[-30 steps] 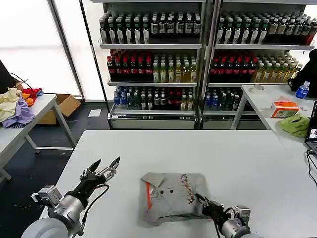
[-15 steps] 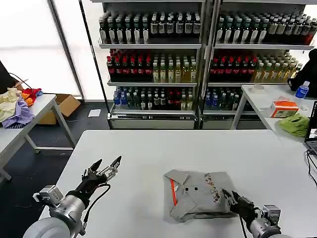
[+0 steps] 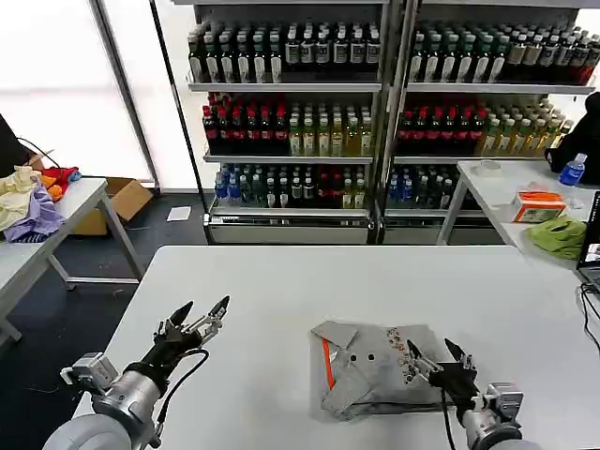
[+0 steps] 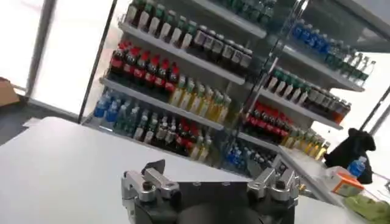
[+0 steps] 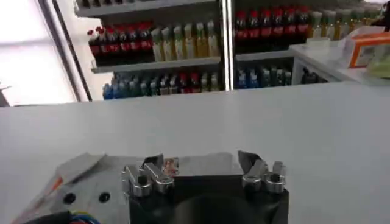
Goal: Fold and organize the clothes.
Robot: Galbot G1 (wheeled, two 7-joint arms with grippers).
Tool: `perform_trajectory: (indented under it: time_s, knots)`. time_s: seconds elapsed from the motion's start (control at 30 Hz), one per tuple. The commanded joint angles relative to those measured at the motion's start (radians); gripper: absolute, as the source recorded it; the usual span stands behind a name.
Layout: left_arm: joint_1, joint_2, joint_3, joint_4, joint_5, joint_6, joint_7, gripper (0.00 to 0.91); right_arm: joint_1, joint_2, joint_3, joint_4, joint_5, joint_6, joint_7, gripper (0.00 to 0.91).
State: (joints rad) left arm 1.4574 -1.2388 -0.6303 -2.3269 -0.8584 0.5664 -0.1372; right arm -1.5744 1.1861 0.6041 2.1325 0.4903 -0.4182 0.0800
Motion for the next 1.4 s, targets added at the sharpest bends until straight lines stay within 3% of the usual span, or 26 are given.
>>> perform_trajectory:
  time_s: [0.03, 0.13, 0.5, 0.67, 0.93, 1.2, 1.4]
  knots:
    - [0.025, -0.008, -0.003, 0.007, 0.002, -0.012, 0.003, 0.907, -0.029, 0.045, -0.081, -0.166, -0.114, 0.150, -0.044, 0.907]
    - [0.022, -0.009, 0.007, 0.008, 0.002, -0.013, 0.003, 0.907, -0.033, 0.043, -0.076, -0.171, -0.124, 0.150, -0.051, 0.907]
    - [0.025, -0.002, 0.010, 0.002, 0.002, -0.013, 0.003, 0.907, -0.006, 0.020, -0.070, 0.115, -0.088, 0.098, -0.024, 0.907]
    - [0.030, -0.006, 0.008, -0.003, 0.002, -0.014, 0.006, 0.907, 0.015, 0.029, -0.124, 0.020, -0.133, 0.098, -0.019, 0.907]
    - [0.045, -0.003, -0.016, 0.000, 0.001, -0.016, 0.011, 0.907, -0.014, 0.053, -0.111, -0.125, -0.149, 0.129, -0.008, 0.907]
    - [0.027, -0.005, -0.018, 0.022, -0.002, -0.016, 0.010, 0.907, -0.035, 0.070, -0.102, -0.161, -0.150, 0.131, -0.002, 0.907]
    - [0.037, -0.018, -0.010, 0.010, 0.002, -0.016, 0.009, 0.907, -0.039, 0.079, -0.088, -0.031, -0.135, 0.128, -0.022, 0.907]
